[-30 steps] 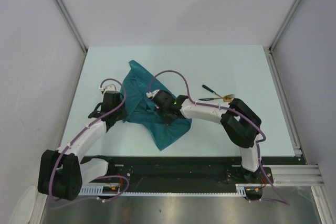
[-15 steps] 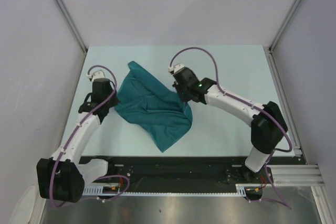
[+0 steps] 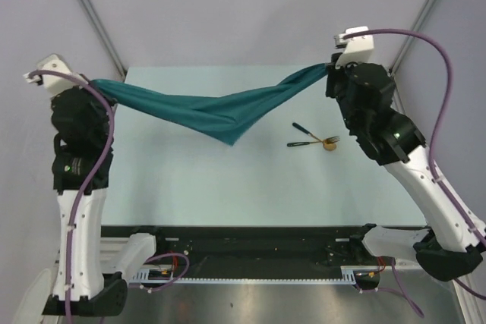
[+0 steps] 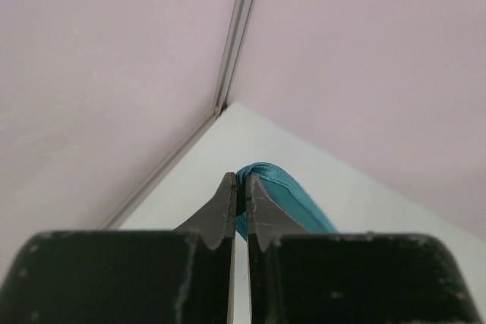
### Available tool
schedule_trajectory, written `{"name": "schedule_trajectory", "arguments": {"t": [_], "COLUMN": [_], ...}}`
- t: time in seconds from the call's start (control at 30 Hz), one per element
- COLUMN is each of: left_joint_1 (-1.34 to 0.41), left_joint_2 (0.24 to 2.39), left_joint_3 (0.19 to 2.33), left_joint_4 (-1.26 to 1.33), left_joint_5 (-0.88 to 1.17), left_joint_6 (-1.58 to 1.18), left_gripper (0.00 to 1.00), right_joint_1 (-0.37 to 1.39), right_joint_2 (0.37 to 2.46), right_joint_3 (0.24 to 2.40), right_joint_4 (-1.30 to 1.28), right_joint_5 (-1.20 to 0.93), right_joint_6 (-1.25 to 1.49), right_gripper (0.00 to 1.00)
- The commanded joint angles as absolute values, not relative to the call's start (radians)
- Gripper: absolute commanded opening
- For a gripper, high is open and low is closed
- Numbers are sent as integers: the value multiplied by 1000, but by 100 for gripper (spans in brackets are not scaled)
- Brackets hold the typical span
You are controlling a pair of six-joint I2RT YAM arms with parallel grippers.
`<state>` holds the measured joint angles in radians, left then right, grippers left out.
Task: Fold the napkin, place the utensils inside, and roll it up
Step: Flatten the napkin out
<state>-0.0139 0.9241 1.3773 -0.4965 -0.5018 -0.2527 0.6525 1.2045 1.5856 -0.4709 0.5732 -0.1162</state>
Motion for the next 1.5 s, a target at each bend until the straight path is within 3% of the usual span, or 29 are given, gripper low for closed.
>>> {"name": "schedule_trajectory", "arguments": {"t": [0.0, 0.13, 0.33, 0.37, 0.4, 0.43, 0.47, 0.57, 0.8, 1.0, 1.47], "left_joint_1": [-3, -3, 116, 133, 136, 140, 140, 138, 138, 138, 138], "left_joint_2": [913, 963, 1167, 1193, 1218, 1264, 1279, 1292, 1275, 1255, 1241], "left_joint_3": [1454, 1401, 1237, 1201, 1187, 1175, 1152, 1085, 1039, 1037, 1029], "left_joint_4": [-538, -548, -485, -476, -457, -453, -448, -405, -387, -402, -399], "left_joint_5": [-450, -361, -151, -135, -118, -95, -47, 56, 77, 66, 72], "left_joint_6": [-206, -212, -276, -285, -297, -302, -304, -322, -324, -301, -299], "left_gripper": [0, 0, 0, 0, 0, 0, 0, 0, 0, 0, 0], "right_joint_1": [626, 529, 315, 302, 292, 290, 301, 379, 679, 899, 997], "right_joint_2": [1200, 1250, 1515, 1561, 1669, 1715, 1759, 1754, 1585, 1611, 1761], "right_joint_3": [1583, 1539, 1552, 1595, 1630, 1676, 1765, 1665, 1285, 1178, 1131], "right_joint_4": [-419, -413, -289, -278, -316, -362, -415, -450, -468, -532, -483], "right_joint_5": [581, 479, 255, 206, 184, 170, 157, 158, 40, 104, 130], "right_joint_6": [-157, -98, -37, -34, -32, -28, -25, -11, 177, 342, 387], "right_gripper": [0, 0, 0, 4, 14, 27, 49, 66, 62, 56, 55]}}
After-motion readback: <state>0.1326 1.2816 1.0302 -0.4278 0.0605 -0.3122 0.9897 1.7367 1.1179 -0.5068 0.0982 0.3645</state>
